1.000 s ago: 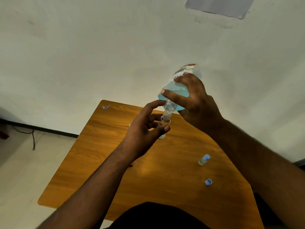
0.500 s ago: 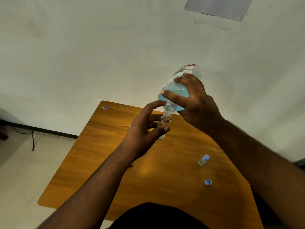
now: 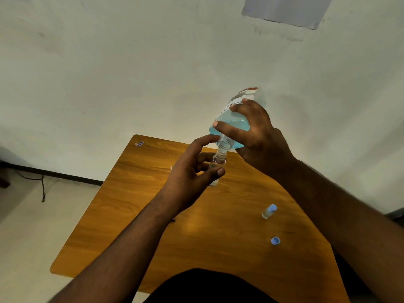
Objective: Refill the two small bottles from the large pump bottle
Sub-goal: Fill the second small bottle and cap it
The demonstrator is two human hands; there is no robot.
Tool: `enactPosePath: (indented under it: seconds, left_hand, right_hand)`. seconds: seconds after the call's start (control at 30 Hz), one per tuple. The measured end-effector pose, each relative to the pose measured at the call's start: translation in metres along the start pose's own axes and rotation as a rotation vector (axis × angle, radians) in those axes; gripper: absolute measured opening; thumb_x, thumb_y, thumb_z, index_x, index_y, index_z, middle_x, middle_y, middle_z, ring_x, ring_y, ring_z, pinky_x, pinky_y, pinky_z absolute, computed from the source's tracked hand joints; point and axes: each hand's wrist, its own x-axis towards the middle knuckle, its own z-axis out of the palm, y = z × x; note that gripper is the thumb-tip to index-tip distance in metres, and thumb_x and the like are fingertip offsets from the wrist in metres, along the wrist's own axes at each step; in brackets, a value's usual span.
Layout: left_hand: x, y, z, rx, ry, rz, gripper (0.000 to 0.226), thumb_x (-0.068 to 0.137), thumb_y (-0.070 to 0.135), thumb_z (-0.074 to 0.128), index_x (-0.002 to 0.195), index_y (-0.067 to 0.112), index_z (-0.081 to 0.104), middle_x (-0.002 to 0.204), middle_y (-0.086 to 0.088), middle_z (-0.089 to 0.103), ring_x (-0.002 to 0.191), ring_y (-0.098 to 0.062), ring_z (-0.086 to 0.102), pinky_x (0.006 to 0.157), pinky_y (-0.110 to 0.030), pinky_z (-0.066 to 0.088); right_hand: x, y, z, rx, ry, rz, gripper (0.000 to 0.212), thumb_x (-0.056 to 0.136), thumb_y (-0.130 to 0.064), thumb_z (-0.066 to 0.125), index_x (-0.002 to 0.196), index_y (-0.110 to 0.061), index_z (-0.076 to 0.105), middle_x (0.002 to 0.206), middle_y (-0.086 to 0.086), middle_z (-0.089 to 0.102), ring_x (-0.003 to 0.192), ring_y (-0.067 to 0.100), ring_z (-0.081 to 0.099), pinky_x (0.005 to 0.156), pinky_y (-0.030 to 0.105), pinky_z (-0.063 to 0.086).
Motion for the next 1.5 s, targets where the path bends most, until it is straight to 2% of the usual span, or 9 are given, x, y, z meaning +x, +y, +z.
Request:
enactPosePath:
  seconds: [0.27, 0.4, 0.67, 0.93, 1.13, 1.27, 1.5]
  left_hand:
    - [0.0009, -0.0013, 0.0006, -0.016, -0.003, -0.004, 0.062, 0.085, 0.008, 0.071, 0.133, 0.034, 0.043, 0.114, -0.002, 0.069, 0.101, -0.014, 0.069, 0.076, -0.028, 0.06]
    - [0.0018, -0.0017, 0.0003, -0.015, -0.003, 0.005, 0.062, 0.082, 0.015, 0.072, 0.133, 0.035, 0.043, 0.113, -0.001, 0.069, 0.1, -0.014, 0.069, 0.078, -0.033, 0.061]
    - [0.0042, -0.0022, 0.0002, -0.011, -0.005, 0.01, 0.063, 0.076, 0.029, 0.072, 0.13, 0.042, 0.043, 0.113, 0.002, 0.069, 0.101, -0.013, 0.069, 0.077, -0.029, 0.061]
    - [0.005, -0.0037, 0.0005, -0.015, -0.003, 0.011, 0.063, 0.076, 0.031, 0.072, 0.131, 0.042, 0.043, 0.117, 0.003, 0.067, 0.104, -0.011, 0.068, 0.076, -0.03, 0.061]
    - [0.0048, -0.0044, -0.0002, -0.022, -0.002, 0.002, 0.062, 0.078, 0.028, 0.073, 0.129, 0.046, 0.044, 0.117, 0.003, 0.067, 0.104, -0.01, 0.068, 0.074, -0.026, 0.06]
    - [0.0055, -0.005, -0.001, -0.003, 0.003, 0.012, 0.062, 0.083, 0.019, 0.073, 0.126, 0.051, 0.043, 0.118, 0.004, 0.067, 0.104, -0.009, 0.068, 0.074, -0.026, 0.06]
    - [0.0058, -0.0045, -0.0024, -0.002, 0.006, 0.019, 0.062, 0.082, 0.018, 0.073, 0.126, 0.05, 0.044, 0.113, 0.008, 0.068, 0.102, -0.008, 0.068, 0.071, -0.022, 0.058]
  right_hand:
    - [0.0009, 0.0007, 0.0017, 0.006, -0.003, 0.002, 0.065, 0.073, -0.009, 0.081, 0.132, -0.019, 0.055, 0.132, 0.025, 0.051, 0.13, 0.044, 0.039, 0.077, 0.056, 0.057]
    - [0.0015, 0.0007, 0.0019, -0.001, -0.005, 0.0, 0.065, 0.073, -0.011, 0.083, 0.131, -0.019, 0.056, 0.132, 0.025, 0.051, 0.13, 0.044, 0.039, 0.078, 0.057, 0.057]
    - [0.0027, 0.0029, 0.0031, 0.0, -0.009, -0.001, 0.065, 0.073, -0.011, 0.083, 0.131, -0.019, 0.056, 0.132, 0.025, 0.051, 0.13, 0.044, 0.039, 0.076, 0.057, 0.057]
    - [0.0032, 0.0045, 0.0046, 0.001, -0.004, -0.012, 0.065, 0.071, -0.011, 0.084, 0.13, -0.019, 0.056, 0.131, 0.025, 0.052, 0.129, 0.044, 0.04, 0.076, 0.054, 0.058]
    - [0.0028, 0.0052, 0.0066, -0.004, -0.008, -0.014, 0.067, 0.071, -0.011, 0.083, 0.131, -0.02, 0.055, 0.132, 0.024, 0.051, 0.13, 0.044, 0.039, 0.076, 0.055, 0.058]
    - [0.0033, 0.0049, 0.0068, -0.005, -0.006, -0.01, 0.066, 0.073, -0.011, 0.082, 0.132, -0.021, 0.054, 0.133, 0.024, 0.05, 0.131, 0.043, 0.038, 0.077, 0.055, 0.058]
    - [0.0049, 0.005, 0.0059, -0.009, -0.003, -0.017, 0.065, 0.074, -0.009, 0.08, 0.132, -0.02, 0.054, 0.133, 0.025, 0.05, 0.131, 0.044, 0.038, 0.078, 0.057, 0.057]
